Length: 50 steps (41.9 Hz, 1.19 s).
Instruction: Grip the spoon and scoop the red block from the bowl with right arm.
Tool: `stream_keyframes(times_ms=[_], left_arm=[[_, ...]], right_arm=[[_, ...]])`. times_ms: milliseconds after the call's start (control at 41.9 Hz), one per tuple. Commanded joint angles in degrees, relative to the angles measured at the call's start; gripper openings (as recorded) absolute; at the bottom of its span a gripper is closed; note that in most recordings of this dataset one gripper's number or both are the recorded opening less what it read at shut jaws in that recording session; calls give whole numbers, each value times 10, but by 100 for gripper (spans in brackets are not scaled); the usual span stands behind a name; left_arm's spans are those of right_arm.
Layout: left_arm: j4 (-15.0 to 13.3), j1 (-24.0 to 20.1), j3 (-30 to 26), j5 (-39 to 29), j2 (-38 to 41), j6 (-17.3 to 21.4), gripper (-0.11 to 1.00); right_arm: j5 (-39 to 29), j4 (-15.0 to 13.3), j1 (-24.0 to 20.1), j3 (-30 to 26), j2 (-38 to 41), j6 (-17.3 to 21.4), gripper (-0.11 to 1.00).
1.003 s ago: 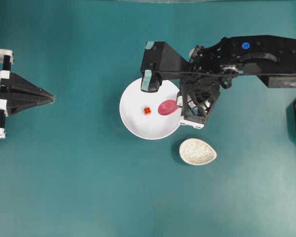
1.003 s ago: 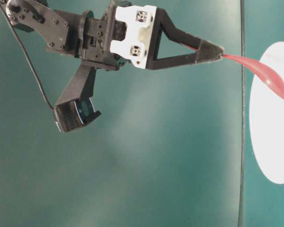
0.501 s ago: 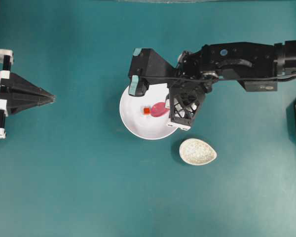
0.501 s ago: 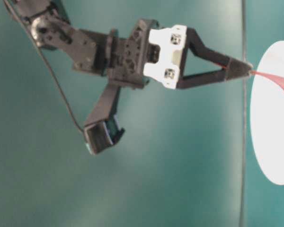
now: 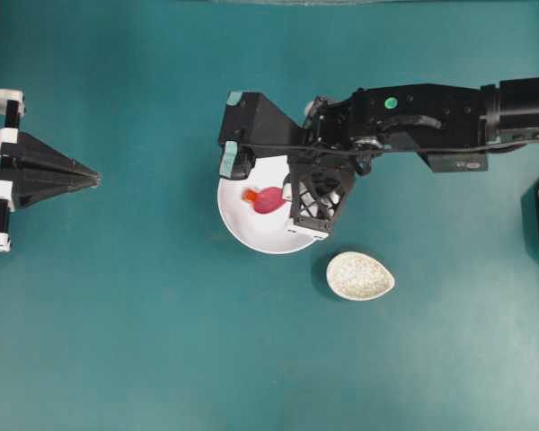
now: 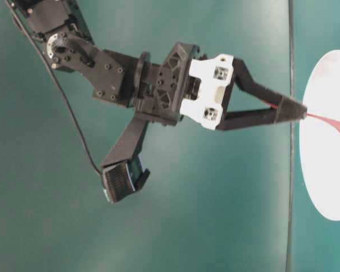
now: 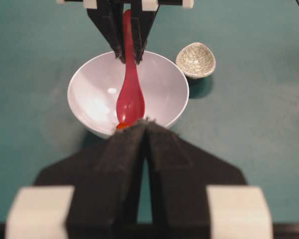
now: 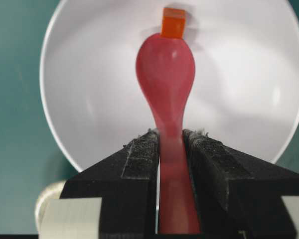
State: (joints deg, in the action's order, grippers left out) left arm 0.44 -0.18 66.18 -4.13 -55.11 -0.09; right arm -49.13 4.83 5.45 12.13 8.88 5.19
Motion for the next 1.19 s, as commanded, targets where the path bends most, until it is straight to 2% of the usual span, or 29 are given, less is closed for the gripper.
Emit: stream_keyframes(times_ms=[0,263,1170], left_arm=[[1,0,-8,4,4,1,0],[1,1,-8,3,4,1,0],[1,1,-9,3,4,-1,0]], right_arm=[[20,-2,-1,-17,-9,4,25],[64,-2,-5,-18,-15,9,24],[84,-8,-5,-4,-50,8,25]])
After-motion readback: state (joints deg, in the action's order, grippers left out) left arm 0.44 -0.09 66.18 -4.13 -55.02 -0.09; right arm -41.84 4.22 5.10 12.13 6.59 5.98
